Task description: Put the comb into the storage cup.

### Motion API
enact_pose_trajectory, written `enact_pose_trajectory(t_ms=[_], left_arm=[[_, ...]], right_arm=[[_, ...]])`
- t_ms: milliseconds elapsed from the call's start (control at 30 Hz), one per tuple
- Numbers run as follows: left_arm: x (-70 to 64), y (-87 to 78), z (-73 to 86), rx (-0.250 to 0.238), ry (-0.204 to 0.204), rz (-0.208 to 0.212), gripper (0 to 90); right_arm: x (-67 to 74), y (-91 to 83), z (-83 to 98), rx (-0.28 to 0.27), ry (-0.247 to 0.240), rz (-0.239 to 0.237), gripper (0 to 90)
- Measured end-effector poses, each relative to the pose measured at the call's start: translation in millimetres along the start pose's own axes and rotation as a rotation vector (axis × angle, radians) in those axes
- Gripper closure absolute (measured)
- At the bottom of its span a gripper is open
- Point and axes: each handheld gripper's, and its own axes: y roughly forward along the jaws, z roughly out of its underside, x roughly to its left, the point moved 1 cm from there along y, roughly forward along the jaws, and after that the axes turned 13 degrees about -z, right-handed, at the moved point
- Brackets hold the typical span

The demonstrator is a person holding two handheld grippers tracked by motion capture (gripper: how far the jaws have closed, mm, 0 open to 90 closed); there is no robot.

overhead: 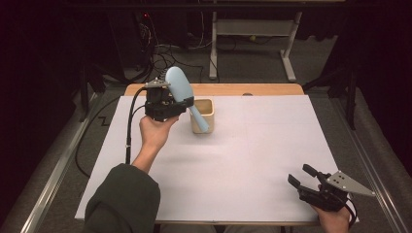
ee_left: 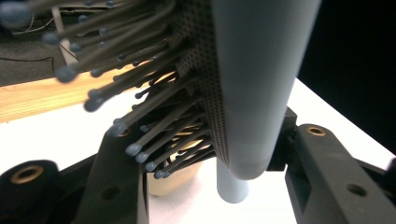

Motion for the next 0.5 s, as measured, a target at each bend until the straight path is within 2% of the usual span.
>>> enact_pose_trajectory(t_ms=[167,300,500], left_arm=[[3.1,0.4,-2.0,-0.002,-0.016,-0.003,55.2],[1.7,1.2,-4.2,0.003,0.009,-0.027,55.1],[1.3,3.7,-10.1,0.001,0.003,-0.033,55.1]], right_arm=[[0.9,0.4,-0.2,0.003,-0.009,0.0,30.0],[1.3,0.9,-0.2,0.005,-0.011,0.003,30.0],[1.2,1.0,-0.2,0.004,-0.009,0.002,30.0]])
